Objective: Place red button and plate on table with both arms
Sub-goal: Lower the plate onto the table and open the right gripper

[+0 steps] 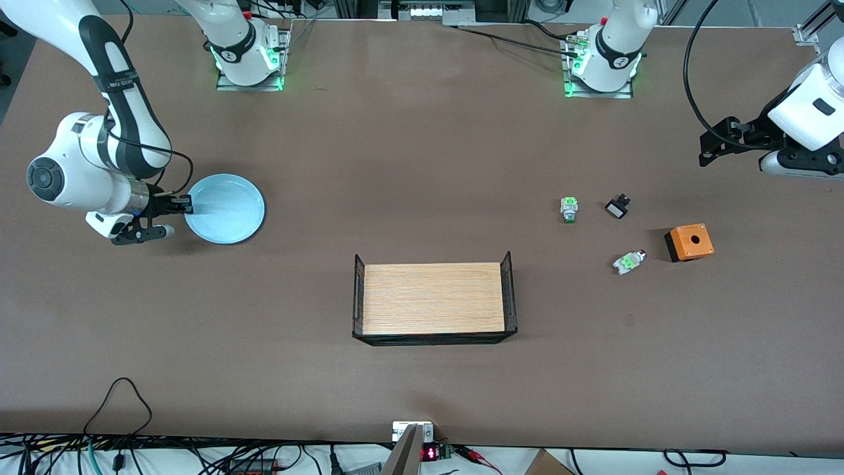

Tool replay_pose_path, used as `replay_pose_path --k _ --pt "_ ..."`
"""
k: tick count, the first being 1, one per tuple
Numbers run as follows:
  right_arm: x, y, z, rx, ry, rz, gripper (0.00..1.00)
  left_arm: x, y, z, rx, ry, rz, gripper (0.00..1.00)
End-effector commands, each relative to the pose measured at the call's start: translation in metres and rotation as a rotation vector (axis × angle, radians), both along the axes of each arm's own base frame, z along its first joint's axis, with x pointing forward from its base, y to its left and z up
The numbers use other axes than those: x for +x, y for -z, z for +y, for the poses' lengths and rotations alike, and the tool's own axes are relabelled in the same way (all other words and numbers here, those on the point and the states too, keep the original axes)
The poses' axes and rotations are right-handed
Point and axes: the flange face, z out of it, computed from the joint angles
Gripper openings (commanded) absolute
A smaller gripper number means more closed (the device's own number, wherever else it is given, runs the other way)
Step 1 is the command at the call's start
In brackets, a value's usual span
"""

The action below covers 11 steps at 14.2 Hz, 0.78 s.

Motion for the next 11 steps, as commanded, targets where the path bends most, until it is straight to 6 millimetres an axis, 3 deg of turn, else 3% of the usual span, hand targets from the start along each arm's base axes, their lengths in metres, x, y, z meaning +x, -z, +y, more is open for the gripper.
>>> replay_pose_path --k 1,2,3,4,8,11 --pt "-0.014 0.024 -0.009 -0.002 -0.024 -0.021 0.00 0.011 -0.005 -0.002 0.017 0.009 0.011 1.00" --pt "-0.016 0.026 -0.012 -0.001 -0.012 -0.017 0.04 0.011 -0.005 -0.001 0.020 0.011 0.011 1.00" --pt "-0.015 0.024 -0.010 -0.003 0.003 -0.014 0.37 0.011 -0.006 -0.002 0.020 0.015 0.008 1.00" --pt "-0.014 0.020 -0.009 -0.005 0.039 -0.009 0.99 0.011 -0.006 -0.003 0.020 0.016 0.008 1.00" --pt "-0.001 -0.027 -0.004 0.008 0.033 0.010 1.00 0.011 -0.006 -0.002 0.020 0.016 0.008 1.00" --pt "0.021 -0.070 -0.003 0.015 0.031 0.018 1.00 0.011 -0.006 -0.003 0.018 0.014 0.008 1.00"
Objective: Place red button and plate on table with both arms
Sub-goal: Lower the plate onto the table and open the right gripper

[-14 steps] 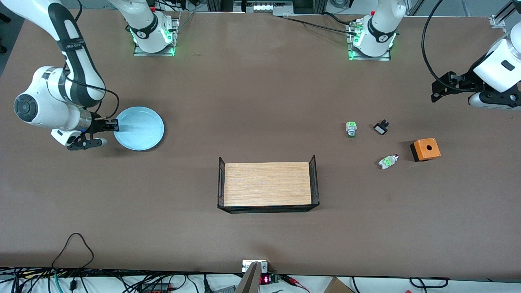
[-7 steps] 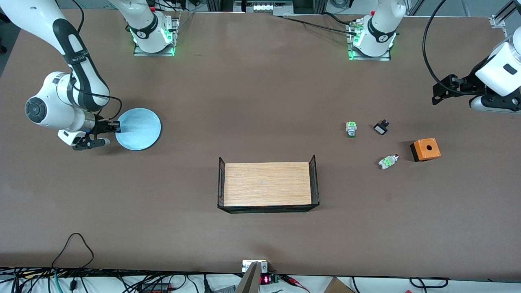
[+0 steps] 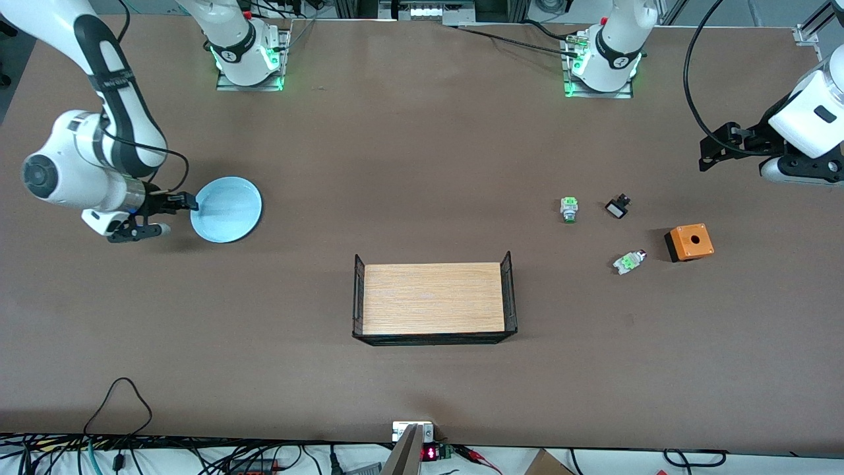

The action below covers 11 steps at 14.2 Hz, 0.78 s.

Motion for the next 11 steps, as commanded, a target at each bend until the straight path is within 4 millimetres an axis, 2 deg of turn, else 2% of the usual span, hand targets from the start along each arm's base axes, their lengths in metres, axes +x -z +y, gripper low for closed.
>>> replay_pose_path --k 1,2,7,11 --pt "0.022 -0.046 0.000 0.000 0.025 0.003 1.00 0.003 -0.006 0.000 0.020 0.010 0.005 1.00" --pt "0.030 -0.062 0.001 -0.004 0.053 0.015 1.00 0.003 -0.005 -0.001 0.018 0.010 0.006 1.00" --pt "0.059 -0.142 0.056 -0.081 0.194 0.056 1.00 0.003 -0.005 0.002 0.020 0.007 0.006 1.00" --pt "0.074 -0.223 0.083 -0.094 0.181 -0.019 1.00 0.004 -0.006 0.003 0.020 0.006 0.005 1.00"
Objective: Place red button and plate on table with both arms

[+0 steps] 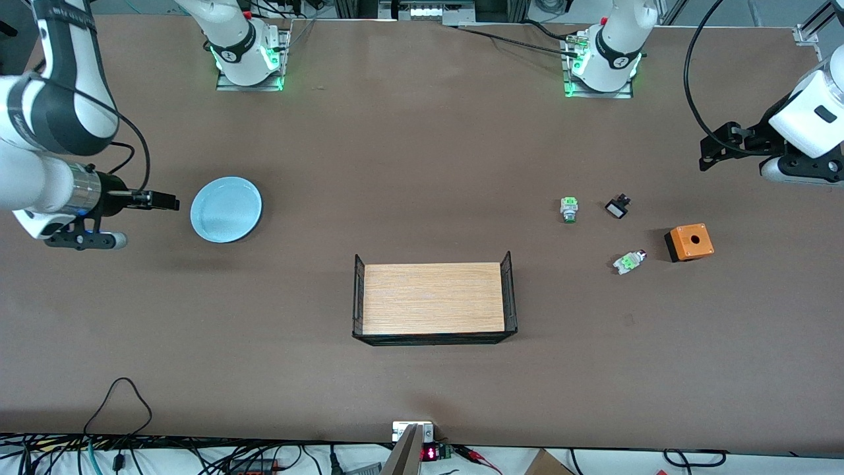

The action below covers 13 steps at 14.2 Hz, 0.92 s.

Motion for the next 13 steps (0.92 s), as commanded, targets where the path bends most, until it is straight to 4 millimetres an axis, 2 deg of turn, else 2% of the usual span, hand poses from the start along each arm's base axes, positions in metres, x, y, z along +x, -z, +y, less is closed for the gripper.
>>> replay_pose_path --k 1,2,5,8,10,13 --pt "0.008 -0.061 0.012 -0.036 -0.012 -0.050 1.00 0.004 -0.005 0.002 0.019 0.007 0.003 1.00" --pt "0.009 -0.086 0.016 -0.057 -0.027 -0.059 1.00 0.004 -0.005 0.002 0.019 0.007 0.003 1.00" --pt "0.005 -0.132 0.016 -0.062 -0.044 -0.101 1.00 0.004 -0.005 0.002 0.019 0.007 0.003 1.00" --pt "0.002 -0.148 -0.022 -0.076 0.019 -0.131 1.00 0.004 -0.005 0.003 0.019 0.005 0.003 1.00" --pt "-0.006 -0.156 -0.031 -0.089 0.039 -0.138 1.00 0.004 -0.005 0.003 0.019 0.005 0.003 1.00" --pt "-0.032 -0.145 -0.036 -0.082 0.048 -0.163 1.00 0.004 -0.005 0.003 0.019 0.007 0.003 1.00"
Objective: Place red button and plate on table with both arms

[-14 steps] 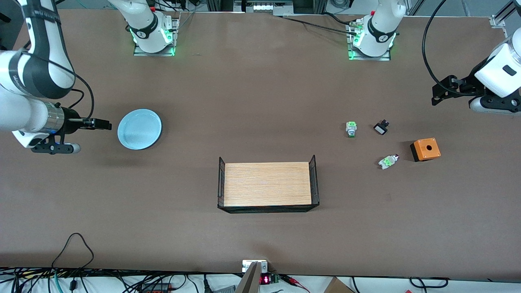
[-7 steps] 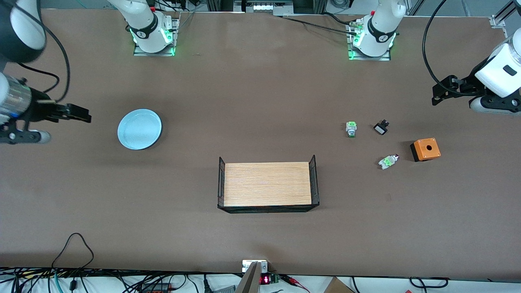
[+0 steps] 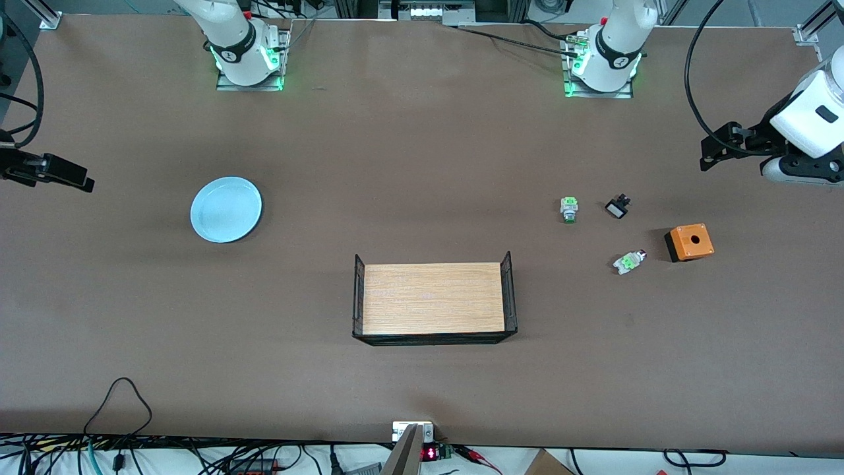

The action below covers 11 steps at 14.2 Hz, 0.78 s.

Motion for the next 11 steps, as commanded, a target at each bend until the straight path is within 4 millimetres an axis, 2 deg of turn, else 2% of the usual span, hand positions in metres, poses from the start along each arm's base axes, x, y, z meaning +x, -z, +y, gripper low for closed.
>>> replay_pose_path --k 1,4,6,11 --pt "-0.034 0.003 0.000 -0.005 -0.002 -0.049 1.00 0.004 -0.005 0.002 0.019 0.009 0.003 1.00" --pt "-0.035 -0.003 0.008 -0.007 -0.018 -0.061 1.00 0.004 -0.005 0.002 0.019 0.009 0.003 1.00" --pt "-0.034 -0.008 0.006 -0.007 -0.018 -0.070 1.00 0.004 -0.005 0.002 0.019 0.009 0.003 1.00" --pt "-0.032 -0.006 0.012 -0.003 -0.066 -0.064 1.00 0.004 -0.005 0.003 0.019 0.007 0.003 1.00"
